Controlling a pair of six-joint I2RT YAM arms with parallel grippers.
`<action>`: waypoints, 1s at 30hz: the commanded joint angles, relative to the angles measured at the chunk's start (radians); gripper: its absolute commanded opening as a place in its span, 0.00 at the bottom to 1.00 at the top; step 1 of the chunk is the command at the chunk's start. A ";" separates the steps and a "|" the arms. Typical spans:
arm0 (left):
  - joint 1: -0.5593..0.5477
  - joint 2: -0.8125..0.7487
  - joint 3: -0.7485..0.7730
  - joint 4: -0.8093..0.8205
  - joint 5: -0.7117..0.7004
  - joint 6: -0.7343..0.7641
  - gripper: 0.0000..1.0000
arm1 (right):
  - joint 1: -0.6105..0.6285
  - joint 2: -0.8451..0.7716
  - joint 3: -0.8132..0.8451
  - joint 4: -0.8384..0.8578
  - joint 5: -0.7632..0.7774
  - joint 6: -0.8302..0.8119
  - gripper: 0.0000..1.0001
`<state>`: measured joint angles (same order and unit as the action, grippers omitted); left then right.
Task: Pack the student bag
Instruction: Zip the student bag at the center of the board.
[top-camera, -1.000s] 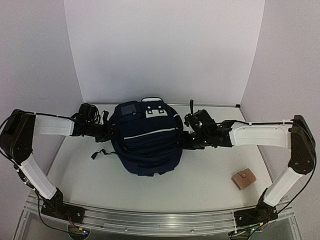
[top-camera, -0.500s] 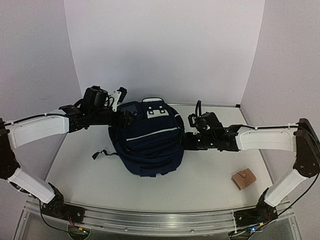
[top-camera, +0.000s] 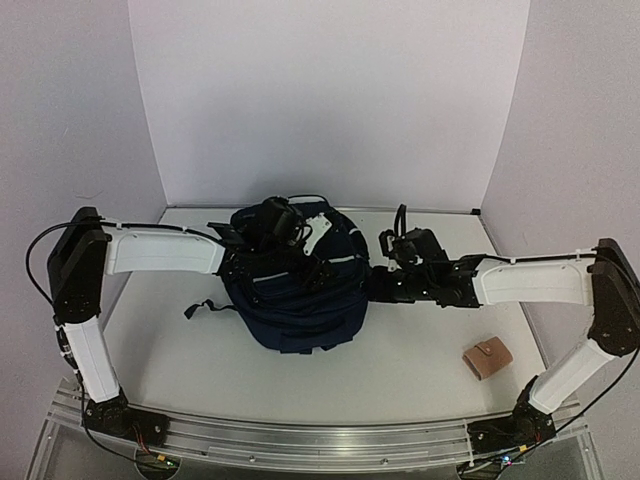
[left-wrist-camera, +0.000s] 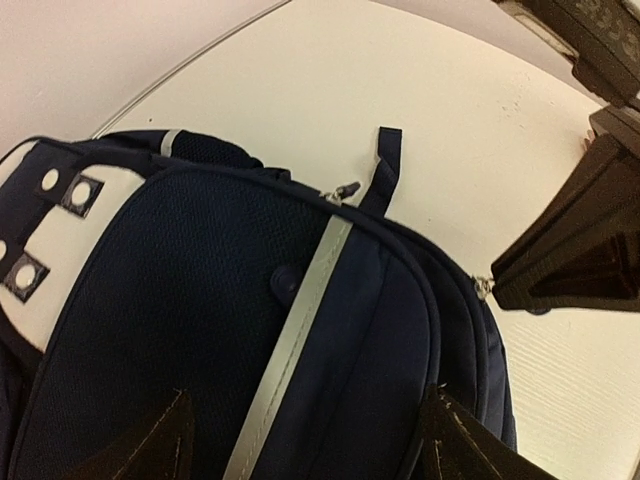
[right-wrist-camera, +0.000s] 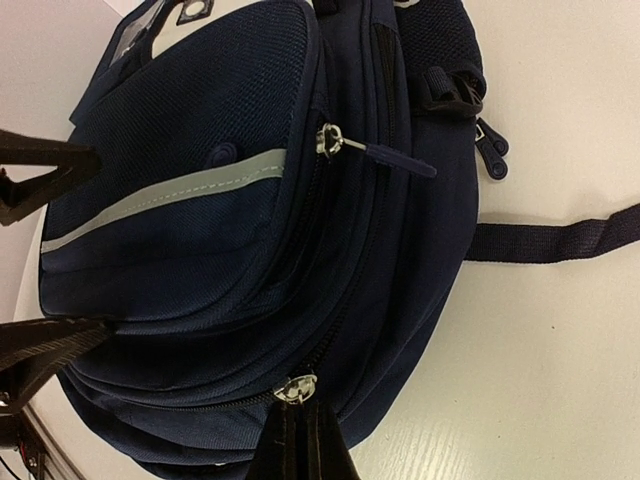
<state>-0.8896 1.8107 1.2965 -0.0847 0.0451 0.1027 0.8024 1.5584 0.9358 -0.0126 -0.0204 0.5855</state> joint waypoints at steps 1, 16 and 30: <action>-0.023 0.085 0.141 0.059 -0.035 0.081 0.78 | -0.003 -0.059 -0.022 0.043 0.008 0.026 0.00; -0.076 0.212 0.242 0.006 -0.100 0.169 0.82 | -0.004 -0.069 -0.030 0.049 0.014 0.030 0.00; -0.135 0.177 0.137 0.147 -0.325 0.223 0.00 | -0.003 -0.118 -0.035 0.017 0.043 0.045 0.00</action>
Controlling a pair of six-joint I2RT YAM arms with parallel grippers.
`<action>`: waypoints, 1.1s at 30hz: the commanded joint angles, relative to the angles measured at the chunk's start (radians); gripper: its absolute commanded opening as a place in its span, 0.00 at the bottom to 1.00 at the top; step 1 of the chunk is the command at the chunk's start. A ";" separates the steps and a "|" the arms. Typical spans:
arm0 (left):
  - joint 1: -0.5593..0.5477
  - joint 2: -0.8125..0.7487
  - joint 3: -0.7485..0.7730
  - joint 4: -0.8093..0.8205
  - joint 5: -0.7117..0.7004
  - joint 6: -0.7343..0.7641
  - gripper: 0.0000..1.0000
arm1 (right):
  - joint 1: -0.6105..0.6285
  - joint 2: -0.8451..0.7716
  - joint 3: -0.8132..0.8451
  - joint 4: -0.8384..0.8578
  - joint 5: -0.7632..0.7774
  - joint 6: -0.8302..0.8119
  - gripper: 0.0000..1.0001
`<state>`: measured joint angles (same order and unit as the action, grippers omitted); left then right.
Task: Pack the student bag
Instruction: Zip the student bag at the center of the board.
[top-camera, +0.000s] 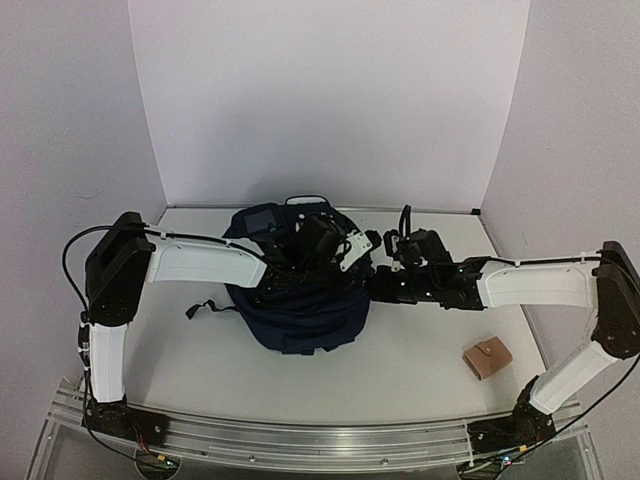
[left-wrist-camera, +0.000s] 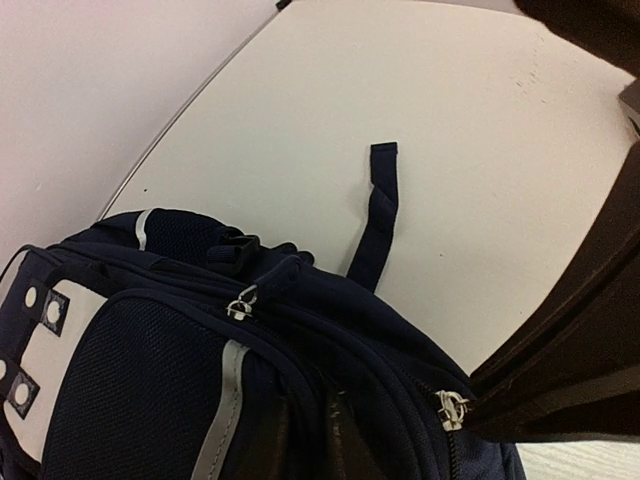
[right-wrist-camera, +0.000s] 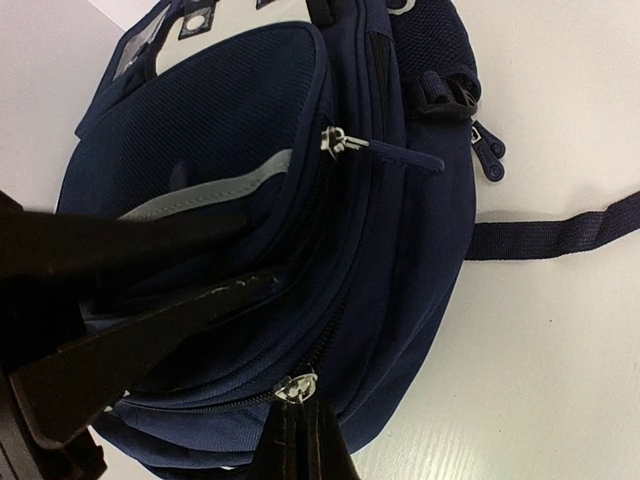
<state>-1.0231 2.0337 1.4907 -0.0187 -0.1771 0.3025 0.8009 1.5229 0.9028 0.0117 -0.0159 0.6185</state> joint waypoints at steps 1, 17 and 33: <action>-0.003 -0.062 -0.074 0.087 -0.101 0.017 0.00 | -0.002 -0.092 -0.005 -0.018 0.060 0.009 0.00; -0.003 -0.394 -0.306 -0.061 0.148 -0.157 0.00 | -0.098 -0.045 0.076 -0.063 -0.106 -0.189 0.00; -0.004 -0.586 -0.381 -0.203 0.308 -0.250 0.00 | -0.180 0.196 0.194 0.139 -0.198 -0.260 0.00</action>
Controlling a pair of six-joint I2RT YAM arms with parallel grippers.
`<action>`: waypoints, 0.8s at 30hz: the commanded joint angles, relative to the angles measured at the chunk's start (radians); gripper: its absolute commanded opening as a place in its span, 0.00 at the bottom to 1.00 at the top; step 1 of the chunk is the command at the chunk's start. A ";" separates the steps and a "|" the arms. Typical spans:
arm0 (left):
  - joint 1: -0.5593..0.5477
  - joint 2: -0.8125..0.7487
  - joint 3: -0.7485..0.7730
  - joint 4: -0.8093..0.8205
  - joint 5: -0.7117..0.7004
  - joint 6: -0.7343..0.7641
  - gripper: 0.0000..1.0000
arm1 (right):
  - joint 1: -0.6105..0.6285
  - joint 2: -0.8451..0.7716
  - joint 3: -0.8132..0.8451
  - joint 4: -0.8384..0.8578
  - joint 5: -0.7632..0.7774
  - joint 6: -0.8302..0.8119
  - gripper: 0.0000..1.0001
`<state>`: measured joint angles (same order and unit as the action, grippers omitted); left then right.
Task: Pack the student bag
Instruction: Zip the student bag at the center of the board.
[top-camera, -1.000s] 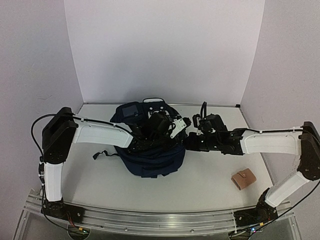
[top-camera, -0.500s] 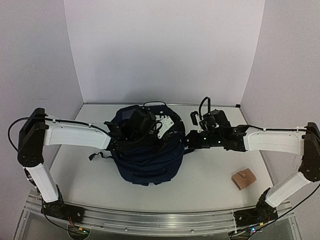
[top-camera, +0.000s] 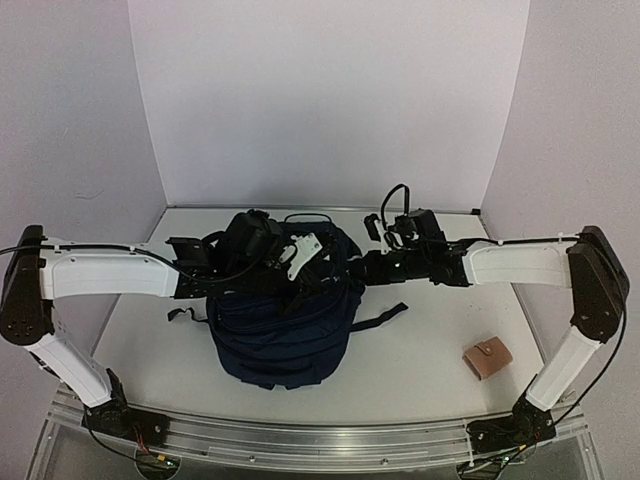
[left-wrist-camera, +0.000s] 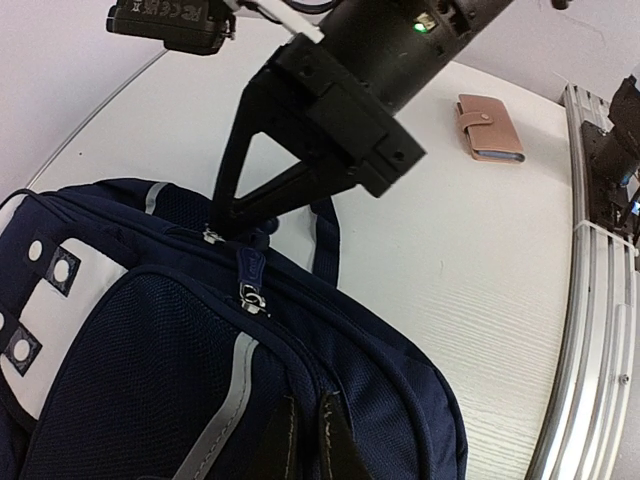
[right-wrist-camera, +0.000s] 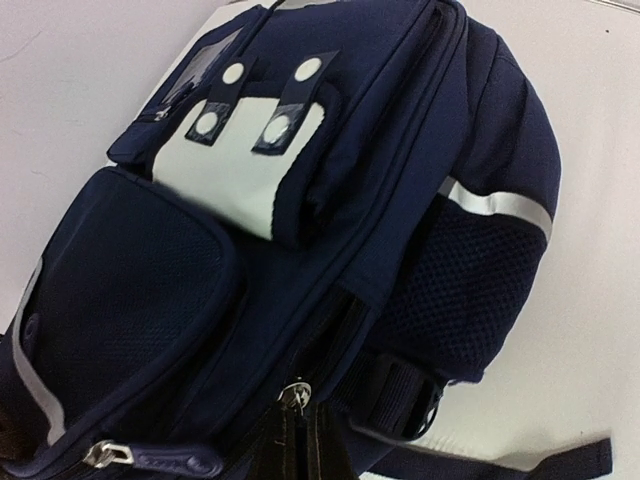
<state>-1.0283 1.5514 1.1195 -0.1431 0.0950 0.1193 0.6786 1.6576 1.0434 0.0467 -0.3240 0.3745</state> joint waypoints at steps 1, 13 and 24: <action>0.001 -0.110 -0.014 -0.080 0.034 -0.070 0.00 | -0.059 0.082 0.066 0.116 0.105 -0.015 0.00; 0.052 -0.148 -0.060 -0.087 0.058 -0.160 0.00 | -0.076 0.154 0.127 0.160 0.037 -0.061 0.00; 0.159 -0.167 -0.072 -0.139 0.232 -0.219 0.00 | -0.071 0.005 0.017 0.126 -0.331 -0.109 0.60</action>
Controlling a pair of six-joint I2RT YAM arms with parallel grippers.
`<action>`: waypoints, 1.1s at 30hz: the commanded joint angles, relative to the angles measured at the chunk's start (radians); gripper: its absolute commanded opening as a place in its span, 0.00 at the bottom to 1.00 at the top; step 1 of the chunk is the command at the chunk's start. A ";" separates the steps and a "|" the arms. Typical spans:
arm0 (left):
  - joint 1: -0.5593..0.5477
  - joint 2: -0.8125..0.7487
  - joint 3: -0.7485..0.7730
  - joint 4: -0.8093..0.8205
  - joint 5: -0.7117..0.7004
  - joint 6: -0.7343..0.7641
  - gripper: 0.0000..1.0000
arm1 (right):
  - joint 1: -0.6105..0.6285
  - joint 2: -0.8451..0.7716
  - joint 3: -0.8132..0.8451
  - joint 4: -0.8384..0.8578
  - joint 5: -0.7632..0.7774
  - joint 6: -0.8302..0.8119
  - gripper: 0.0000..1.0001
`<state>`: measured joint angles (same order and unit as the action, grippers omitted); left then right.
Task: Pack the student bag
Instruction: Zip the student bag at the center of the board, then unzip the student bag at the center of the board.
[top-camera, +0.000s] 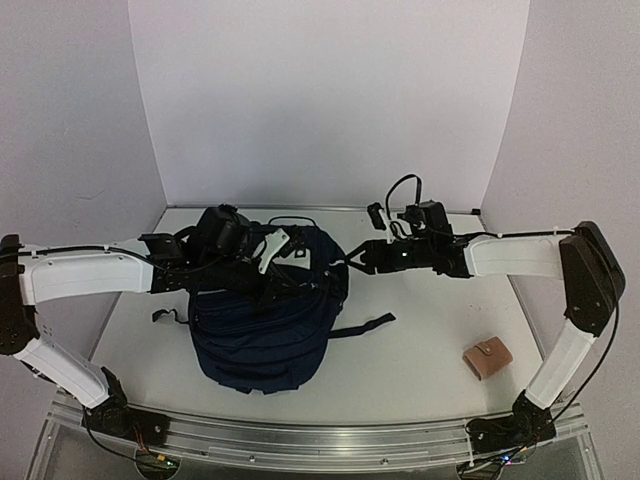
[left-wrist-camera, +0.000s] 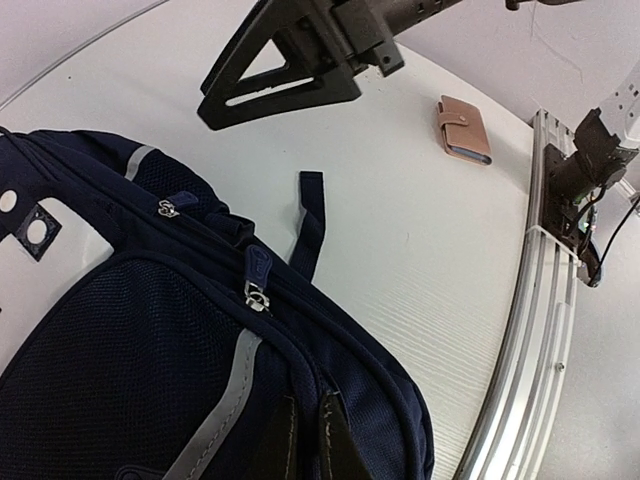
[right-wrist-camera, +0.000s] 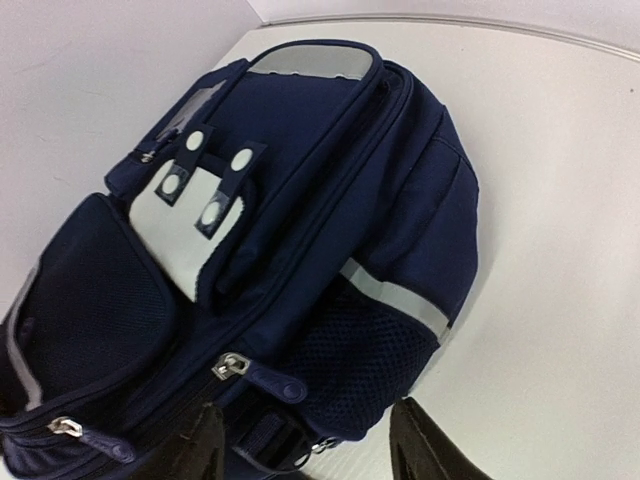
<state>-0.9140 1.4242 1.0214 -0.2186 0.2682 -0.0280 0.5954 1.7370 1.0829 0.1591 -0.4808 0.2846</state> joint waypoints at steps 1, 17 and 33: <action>0.054 -0.036 0.032 -0.076 0.081 -0.072 0.00 | 0.017 -0.081 -0.026 0.014 -0.201 -0.019 0.62; 0.288 -0.095 0.042 -0.208 -0.065 -0.423 0.77 | 0.123 0.045 0.091 -0.014 -0.292 -0.095 0.61; 0.639 -0.254 -0.182 -0.260 0.086 -0.626 0.92 | 0.137 0.117 0.132 -0.095 -0.433 -0.245 0.61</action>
<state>-0.3007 1.1669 0.8876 -0.4916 0.2368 -0.5940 0.7241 1.8426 1.1737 0.0831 -0.8573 0.0973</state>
